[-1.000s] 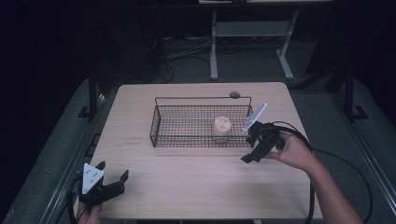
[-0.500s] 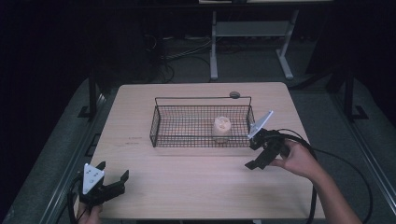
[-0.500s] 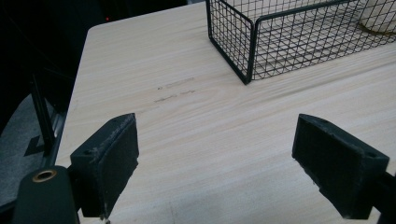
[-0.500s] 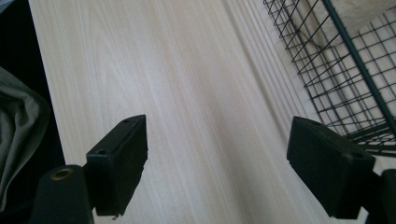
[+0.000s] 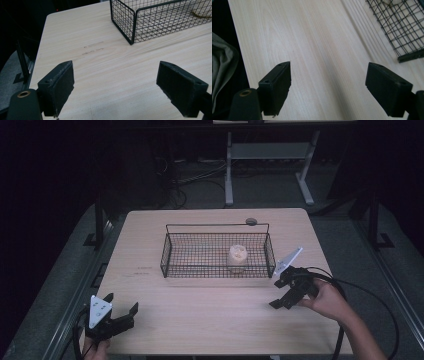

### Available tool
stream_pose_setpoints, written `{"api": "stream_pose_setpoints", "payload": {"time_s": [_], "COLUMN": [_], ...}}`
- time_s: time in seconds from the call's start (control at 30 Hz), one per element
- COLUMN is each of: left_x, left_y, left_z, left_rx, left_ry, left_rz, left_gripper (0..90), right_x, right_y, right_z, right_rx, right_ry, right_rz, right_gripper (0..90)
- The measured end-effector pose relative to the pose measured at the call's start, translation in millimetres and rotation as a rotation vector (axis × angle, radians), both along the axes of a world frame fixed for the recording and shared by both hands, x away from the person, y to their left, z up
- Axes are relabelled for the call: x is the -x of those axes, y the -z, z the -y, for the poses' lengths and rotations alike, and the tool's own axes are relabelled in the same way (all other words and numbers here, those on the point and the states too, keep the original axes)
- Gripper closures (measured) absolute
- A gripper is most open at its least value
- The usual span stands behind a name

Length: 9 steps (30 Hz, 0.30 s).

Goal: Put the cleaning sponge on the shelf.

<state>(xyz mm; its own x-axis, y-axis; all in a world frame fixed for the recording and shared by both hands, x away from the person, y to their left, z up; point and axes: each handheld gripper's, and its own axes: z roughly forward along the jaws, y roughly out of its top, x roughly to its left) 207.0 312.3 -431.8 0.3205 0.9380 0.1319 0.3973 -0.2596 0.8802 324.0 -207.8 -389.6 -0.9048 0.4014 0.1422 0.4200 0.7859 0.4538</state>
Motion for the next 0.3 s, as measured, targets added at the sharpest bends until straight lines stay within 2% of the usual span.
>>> {"api": "stream_pose_setpoints", "payload": {"time_s": [0.17, 0.3], "left_x": [-0.1, -1.2], "left_y": [0.1, 0.3], "left_z": [0.8, 2.1], "left_rx": [-0.002, -0.003], "left_ry": [0.000, 0.005], "left_rz": [-0.001, -0.004], "left_gripper": [13.8, 13.8], "right_x": [4.9, 9.6], "right_y": [7.2, 9.8], "right_z": [6.9, 8.1], "right_rx": [-0.011, -0.016], "right_ry": [0.016, 0.021], "right_rz": [-0.012, -0.002], "right_gripper": [20.0, 19.9]}}
